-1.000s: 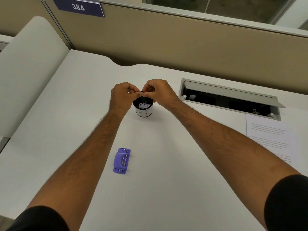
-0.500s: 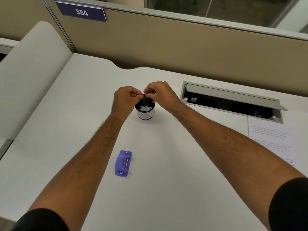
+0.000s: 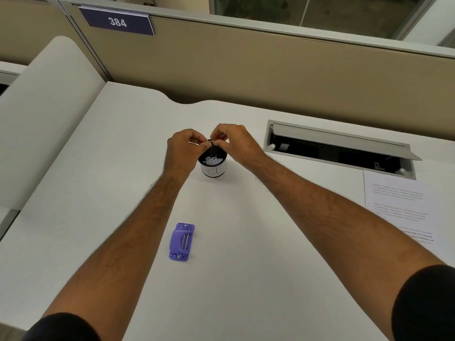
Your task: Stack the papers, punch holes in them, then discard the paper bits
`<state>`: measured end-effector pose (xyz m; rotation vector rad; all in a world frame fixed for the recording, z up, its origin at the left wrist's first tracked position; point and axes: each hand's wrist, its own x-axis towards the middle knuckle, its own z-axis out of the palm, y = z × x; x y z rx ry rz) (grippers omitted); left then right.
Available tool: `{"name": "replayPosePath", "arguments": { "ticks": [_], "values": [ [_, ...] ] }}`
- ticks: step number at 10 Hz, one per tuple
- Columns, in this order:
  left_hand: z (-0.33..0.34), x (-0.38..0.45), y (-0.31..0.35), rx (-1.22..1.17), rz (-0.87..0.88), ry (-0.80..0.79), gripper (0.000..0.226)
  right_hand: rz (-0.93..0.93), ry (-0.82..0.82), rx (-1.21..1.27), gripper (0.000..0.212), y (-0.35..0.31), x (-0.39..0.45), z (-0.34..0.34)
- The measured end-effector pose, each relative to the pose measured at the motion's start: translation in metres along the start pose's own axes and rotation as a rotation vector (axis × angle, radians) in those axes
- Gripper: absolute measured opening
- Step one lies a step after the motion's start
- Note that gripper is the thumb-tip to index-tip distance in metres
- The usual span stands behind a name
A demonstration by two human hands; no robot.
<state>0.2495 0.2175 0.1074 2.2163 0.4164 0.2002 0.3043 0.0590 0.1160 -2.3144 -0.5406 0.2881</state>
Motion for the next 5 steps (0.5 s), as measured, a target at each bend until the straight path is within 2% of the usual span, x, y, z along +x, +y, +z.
{"name": "replayPosePath", "arguments": {
  "ticks": [2,3,4,5],
  "values": [
    [0.000,-0.010,0.005,-0.064,0.025,0.014,0.020,0.041,0.001,-0.011,0.032,0.003,-0.017,0.000],
    [0.002,-0.018,0.008,-0.106,0.028,0.083,0.013,-0.002,-0.068,-0.073,0.043,0.000,-0.030,-0.005],
    [0.004,-0.031,0.010,-0.127,0.044,0.120,0.021,-0.044,-0.032,-0.057,0.049,0.003,-0.045,-0.009],
    [0.011,-0.046,0.013,-0.142,0.095,0.079,0.021,-0.027,0.014,-0.048,0.053,0.012,-0.064,-0.013]
  ]
}}
